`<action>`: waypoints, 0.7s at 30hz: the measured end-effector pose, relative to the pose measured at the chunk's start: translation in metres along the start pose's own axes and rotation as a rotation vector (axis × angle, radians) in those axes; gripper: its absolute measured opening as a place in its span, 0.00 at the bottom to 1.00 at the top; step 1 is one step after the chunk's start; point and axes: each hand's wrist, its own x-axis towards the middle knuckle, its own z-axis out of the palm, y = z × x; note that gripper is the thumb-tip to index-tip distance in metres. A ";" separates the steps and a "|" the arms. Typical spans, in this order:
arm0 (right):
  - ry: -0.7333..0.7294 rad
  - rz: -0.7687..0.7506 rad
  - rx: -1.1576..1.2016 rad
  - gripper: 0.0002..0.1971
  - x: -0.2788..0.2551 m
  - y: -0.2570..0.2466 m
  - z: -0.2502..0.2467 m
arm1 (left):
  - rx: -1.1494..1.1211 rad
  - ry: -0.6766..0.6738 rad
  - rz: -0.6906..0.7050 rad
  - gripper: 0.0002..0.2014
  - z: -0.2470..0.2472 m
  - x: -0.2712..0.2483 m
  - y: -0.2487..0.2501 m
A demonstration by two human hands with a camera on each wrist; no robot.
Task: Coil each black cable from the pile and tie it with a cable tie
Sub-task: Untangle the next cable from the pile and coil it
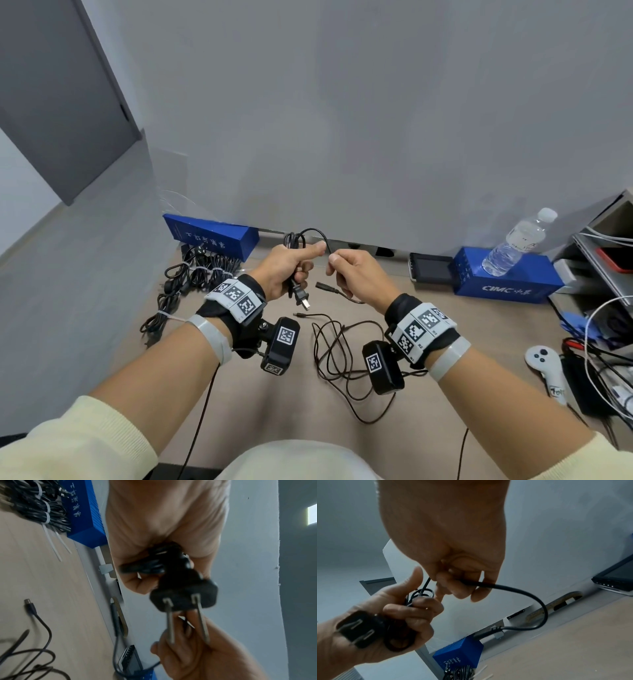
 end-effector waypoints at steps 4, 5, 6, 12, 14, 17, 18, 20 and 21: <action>-0.077 0.013 -0.014 0.18 -0.002 -0.003 0.009 | -0.004 0.052 0.049 0.13 0.006 0.003 -0.002; -0.103 0.010 -0.023 0.17 -0.003 -0.004 0.012 | 0.001 0.070 0.057 0.14 0.006 0.005 -0.003; -0.123 0.005 -0.040 0.17 -0.004 -0.005 0.014 | 0.003 0.076 0.060 0.14 0.008 0.005 -0.002; -0.192 -0.039 -0.125 0.18 -0.005 -0.002 0.015 | 0.042 0.114 0.122 0.10 0.007 0.010 -0.002; -0.247 -0.044 -0.156 0.19 -0.006 0.003 0.017 | -0.034 0.087 0.122 0.08 0.006 0.008 0.003; -0.309 0.001 -0.213 0.16 -0.007 0.022 0.018 | -0.275 0.012 0.094 0.10 -0.003 0.006 0.013; -0.323 0.028 -0.228 0.15 -0.008 0.028 0.017 | -0.361 -0.021 0.069 0.11 -0.007 0.005 0.016; -0.327 0.064 -0.227 0.13 -0.011 0.040 0.014 | -0.395 -0.066 0.014 0.11 -0.014 0.006 0.020; -0.306 0.076 -0.225 0.11 -0.010 0.043 0.013 | -0.356 -0.091 -0.018 0.12 -0.017 0.006 0.020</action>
